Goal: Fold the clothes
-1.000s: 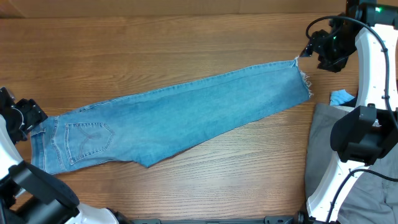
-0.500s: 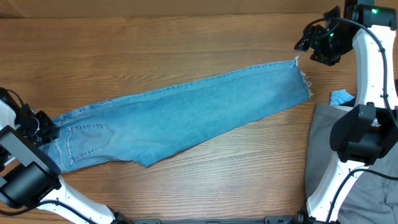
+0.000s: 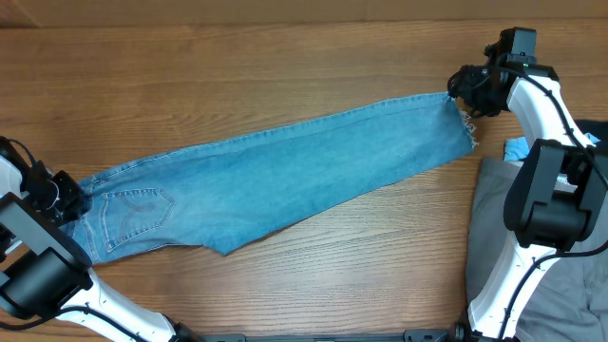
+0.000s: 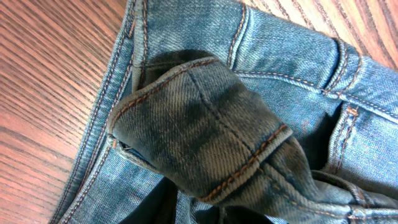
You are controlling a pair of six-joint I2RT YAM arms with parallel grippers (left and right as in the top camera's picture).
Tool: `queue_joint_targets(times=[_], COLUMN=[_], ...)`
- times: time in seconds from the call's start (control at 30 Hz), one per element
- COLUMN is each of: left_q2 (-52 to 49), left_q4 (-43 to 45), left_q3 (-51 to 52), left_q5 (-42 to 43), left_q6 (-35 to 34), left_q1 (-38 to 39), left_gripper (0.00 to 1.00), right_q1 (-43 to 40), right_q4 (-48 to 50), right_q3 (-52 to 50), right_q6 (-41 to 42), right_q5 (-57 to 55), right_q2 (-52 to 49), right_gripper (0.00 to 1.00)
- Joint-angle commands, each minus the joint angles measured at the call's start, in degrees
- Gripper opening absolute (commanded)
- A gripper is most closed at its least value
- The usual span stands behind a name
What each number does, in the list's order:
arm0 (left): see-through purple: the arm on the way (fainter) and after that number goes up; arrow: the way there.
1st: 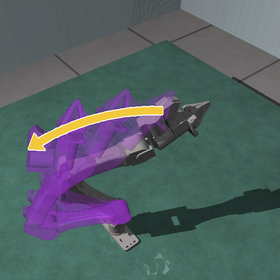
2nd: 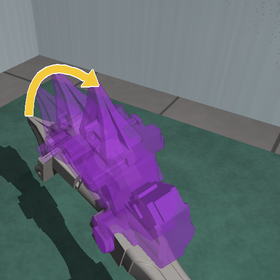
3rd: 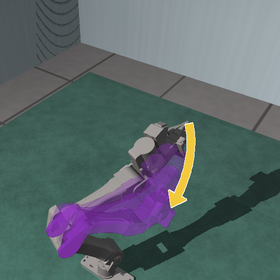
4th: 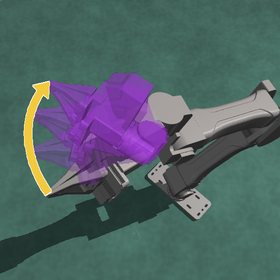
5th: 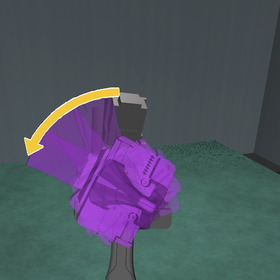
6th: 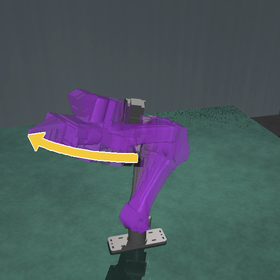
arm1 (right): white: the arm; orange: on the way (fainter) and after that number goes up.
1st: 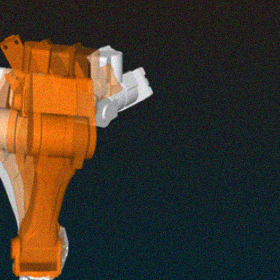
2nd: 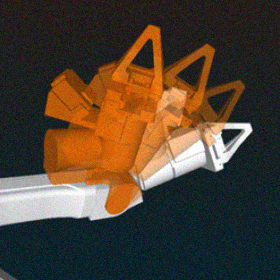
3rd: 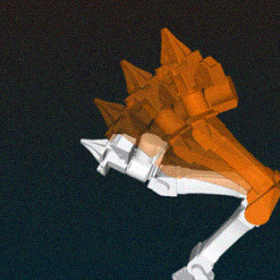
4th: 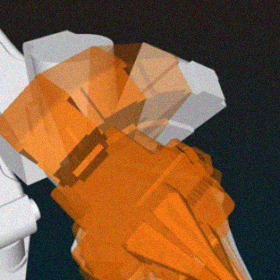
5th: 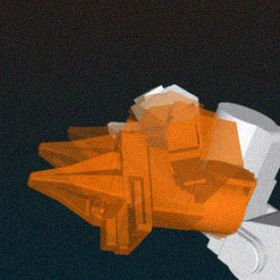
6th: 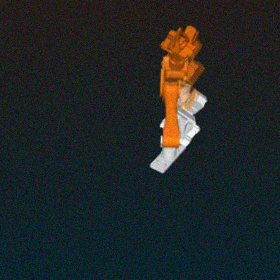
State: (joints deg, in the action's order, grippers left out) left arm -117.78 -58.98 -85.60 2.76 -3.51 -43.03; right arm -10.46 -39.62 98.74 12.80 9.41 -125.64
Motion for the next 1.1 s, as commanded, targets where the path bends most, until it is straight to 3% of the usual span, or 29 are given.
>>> queue_joint_targets(times=[0.0, 0.07, 0.1, 0.17, 0.43, 0.6, 0.87, 1.07], left_q2=[0.15, 0.15, 0.15, 0.15, 0.15, 0.15, 0.15, 0.15], left_q4=[-0.55, -0.57, -0.66, -0.74, -0.7, -0.68, -0.72, -0.83], left_q3=[-0.46, -0.46, -0.44, -0.44, -0.44, -0.46, -0.46, -0.46], left_q5=[0.04, 0.04, 0.07, 0.09, 0.07, 0.11, 0.74, 1.75], left_q6=[-0.28, -0.24, -0.11, 0.17, 0.17, 0.15, 0.15, 0.17], left_q1=[-0.5, -0.48, -0.48, -0.48, -0.46, -0.46, -0.46, -0.46], left_gripper=[0.27, 0.27, 0.27, 0.28, 0.29, 0.29, 0.29, 0.29], right_q1=[0.22, 0.22, 0.22, 0.22, 0.35, 0.98, 1.51, 1.42], right_q4=[1.03, 0.72, 0.17, -0.52, -0.9, -1.27, -1.64, -0.39], right_q3=[-0.9, -0.9, -0.9, -0.92, -0.92, -1.27, -2.05, -2.47], right_q6=[-1.57, -1.46, -1.46, -1.55, -2.4, -2.4, -2.36, -2.4], right_q5=[-1.31, -1.25, -1.25, -0.79, -0.76, -0.37, -0.42, -3.96], right_q2=[0.09, -1.22, -2.14, -2.45, -2.43, -2.45, -2.45, -2.49], right_gripper=[0.63, 0.57, 0.47, 0.38, 0.45, 0.38, 0.38, 0.43])
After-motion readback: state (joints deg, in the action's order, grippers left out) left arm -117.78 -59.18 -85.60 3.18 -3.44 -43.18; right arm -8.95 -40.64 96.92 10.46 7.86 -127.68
